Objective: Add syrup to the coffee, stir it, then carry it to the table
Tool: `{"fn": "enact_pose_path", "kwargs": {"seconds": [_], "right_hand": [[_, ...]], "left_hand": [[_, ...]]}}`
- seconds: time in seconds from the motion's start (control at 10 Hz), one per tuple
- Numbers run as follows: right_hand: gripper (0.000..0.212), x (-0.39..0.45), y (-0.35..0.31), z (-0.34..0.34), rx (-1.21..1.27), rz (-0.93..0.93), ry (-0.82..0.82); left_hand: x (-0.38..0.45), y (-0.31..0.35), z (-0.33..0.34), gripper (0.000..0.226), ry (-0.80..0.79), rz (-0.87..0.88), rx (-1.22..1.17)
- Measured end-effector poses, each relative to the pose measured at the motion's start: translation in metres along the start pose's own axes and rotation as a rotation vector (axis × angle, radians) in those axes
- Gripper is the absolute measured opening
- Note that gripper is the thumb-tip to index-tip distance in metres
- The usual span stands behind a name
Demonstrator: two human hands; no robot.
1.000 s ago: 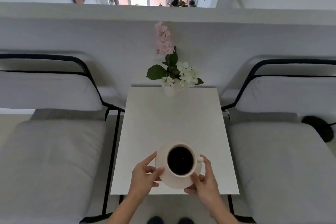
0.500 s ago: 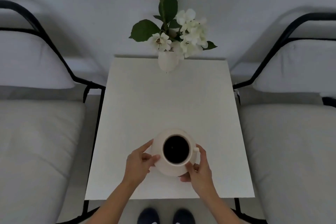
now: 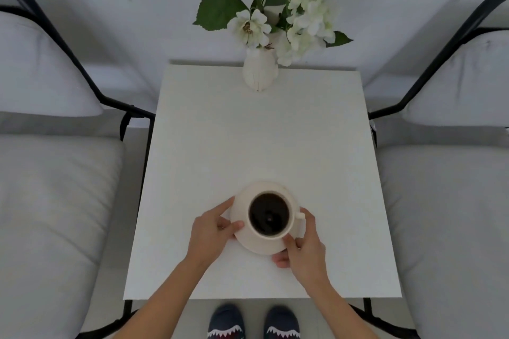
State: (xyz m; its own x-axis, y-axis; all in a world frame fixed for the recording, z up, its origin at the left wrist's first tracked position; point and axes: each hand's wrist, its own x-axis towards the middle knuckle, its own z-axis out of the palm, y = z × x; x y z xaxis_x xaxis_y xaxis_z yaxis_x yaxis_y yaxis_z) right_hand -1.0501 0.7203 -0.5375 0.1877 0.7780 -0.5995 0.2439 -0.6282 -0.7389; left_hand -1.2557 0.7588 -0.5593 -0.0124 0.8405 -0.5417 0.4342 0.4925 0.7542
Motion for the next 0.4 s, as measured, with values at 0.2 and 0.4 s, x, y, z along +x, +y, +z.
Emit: {"fn": "enact_pose_path", "kwargs": {"seconds": [0.2, 0.4], "right_hand": [[0.058, 0.002, -0.003, -0.003, -0.051, 0.02, -0.018], [0.066, 0.0, -0.02, -0.027, -0.251, 0.09, -0.127]], "left_hand": [[-0.001, 0.002, 0.0, 0.065, 0.015, 0.018, 0.08], [-0.009, 0.003, -0.002, 0.061, 0.106, 0.076, 0.242]]}}
